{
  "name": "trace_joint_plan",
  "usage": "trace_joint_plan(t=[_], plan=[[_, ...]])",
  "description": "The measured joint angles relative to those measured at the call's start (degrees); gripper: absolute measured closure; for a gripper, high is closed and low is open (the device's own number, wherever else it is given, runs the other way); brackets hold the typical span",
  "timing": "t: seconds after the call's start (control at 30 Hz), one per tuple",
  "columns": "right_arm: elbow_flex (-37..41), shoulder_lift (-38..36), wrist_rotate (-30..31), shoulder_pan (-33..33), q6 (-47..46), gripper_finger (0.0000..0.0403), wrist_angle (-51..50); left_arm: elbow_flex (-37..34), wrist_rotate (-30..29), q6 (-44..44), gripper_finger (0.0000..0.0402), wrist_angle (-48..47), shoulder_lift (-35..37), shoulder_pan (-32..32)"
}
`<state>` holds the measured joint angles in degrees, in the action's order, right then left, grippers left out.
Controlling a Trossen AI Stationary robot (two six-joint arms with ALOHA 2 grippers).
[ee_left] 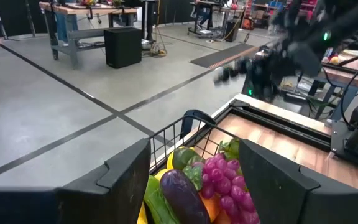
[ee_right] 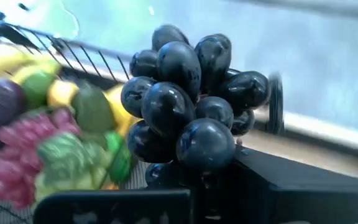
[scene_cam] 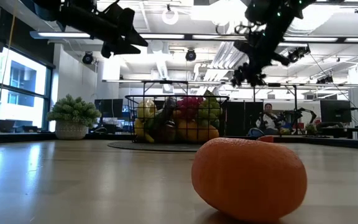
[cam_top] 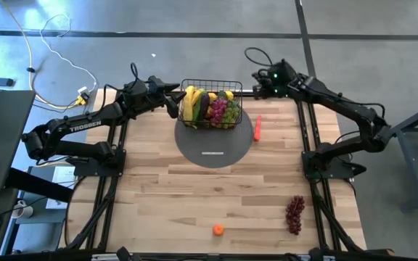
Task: Build produce basket
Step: Put the grapes into the black wire basket
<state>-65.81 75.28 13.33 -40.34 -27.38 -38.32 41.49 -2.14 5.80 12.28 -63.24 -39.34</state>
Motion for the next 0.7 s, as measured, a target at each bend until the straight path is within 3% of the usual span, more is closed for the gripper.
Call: trace_joint_plan(t=[0.17,0.7], plan=[[-3.4,1.5,0.0,0.0,11.1,0.0402,6.2,0.0,0.0,0.0,0.0170,-1.0,0.0,0.0],[-3.6,11.7,-5.1,6.3,38.7,0.0402,25.0,0.0,0.0,0.1,0.0170,-5.3,0.0,0.0]])
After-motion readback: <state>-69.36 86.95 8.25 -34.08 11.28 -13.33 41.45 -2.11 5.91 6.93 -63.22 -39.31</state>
